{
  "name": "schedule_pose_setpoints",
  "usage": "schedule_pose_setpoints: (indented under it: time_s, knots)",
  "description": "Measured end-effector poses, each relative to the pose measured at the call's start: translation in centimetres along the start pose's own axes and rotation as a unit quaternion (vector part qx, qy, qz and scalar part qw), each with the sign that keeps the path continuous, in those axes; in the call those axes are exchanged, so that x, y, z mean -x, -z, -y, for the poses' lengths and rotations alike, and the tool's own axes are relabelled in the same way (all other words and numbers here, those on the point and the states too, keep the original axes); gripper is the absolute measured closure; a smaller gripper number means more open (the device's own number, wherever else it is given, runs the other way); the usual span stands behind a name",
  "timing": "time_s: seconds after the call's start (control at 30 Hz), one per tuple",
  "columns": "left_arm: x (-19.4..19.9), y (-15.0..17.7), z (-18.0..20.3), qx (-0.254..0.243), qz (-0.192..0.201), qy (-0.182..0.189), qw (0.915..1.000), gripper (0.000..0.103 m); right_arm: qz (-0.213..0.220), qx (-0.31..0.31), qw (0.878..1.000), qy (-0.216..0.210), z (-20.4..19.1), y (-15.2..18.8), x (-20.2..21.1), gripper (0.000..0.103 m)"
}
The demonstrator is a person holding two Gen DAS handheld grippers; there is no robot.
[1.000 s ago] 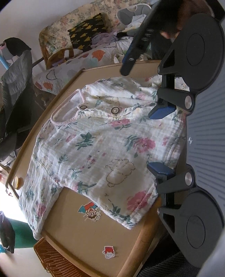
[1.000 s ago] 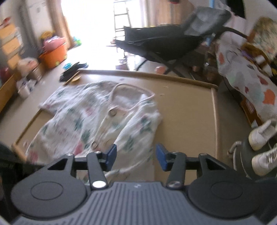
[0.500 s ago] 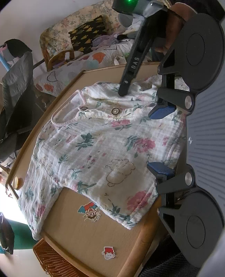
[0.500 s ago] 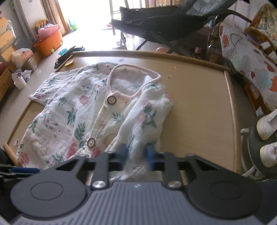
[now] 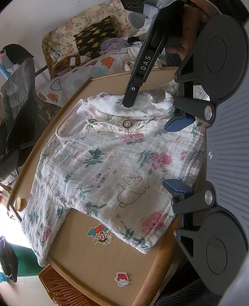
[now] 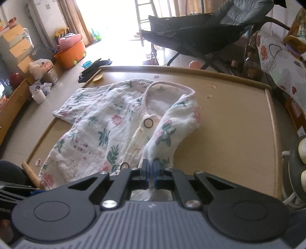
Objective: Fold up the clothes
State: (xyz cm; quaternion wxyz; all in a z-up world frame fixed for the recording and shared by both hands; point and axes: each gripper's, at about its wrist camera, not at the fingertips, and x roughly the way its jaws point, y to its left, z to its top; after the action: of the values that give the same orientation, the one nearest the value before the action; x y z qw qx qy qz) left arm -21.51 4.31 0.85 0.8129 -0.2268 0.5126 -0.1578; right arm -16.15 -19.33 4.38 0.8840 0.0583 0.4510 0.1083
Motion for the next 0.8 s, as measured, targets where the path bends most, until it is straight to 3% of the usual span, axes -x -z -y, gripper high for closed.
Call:
schedule_pose_setpoints:
  time_s: [0.13, 0.37, 0.5, 0.7, 0.8]
  knots:
    - [0.0, -0.1, -0.1, 0.001, -0.001, 0.001, 1.0, 0.045, 0.011, 0.018, 1.0, 0.003, -0.8, -0.6, 0.1, 0.098]
    - [-0.1, -0.2, 0.0, -0.001, -0.003, 0.0, 1.0, 0.045, 0.029, 0.157, 0.987, 0.015, -5.7, -1.6, -0.7, 0.098]
    - [-0.2, -0.1, 0.1, -0.001, -0.003, 0.002, 1.0, 0.045, 0.016, 0.203, 0.979, -0.003, -8.1, -1.4, -1.7, 0.098]
    - [-0.4, -0.2, 0.1, -0.004, -0.005, 0.002, 1.0, 0.045, -0.045, 0.137, 0.988, -0.062, -7.2, -1.5, -3.7, 0.094]
    - [-0.5, -0.3, 0.1, -0.004, -0.005, 0.003, 1.0, 0.045, -0.045, 0.099, 0.99, -0.085, -5.8, -2.1, -3.2, 0.093]
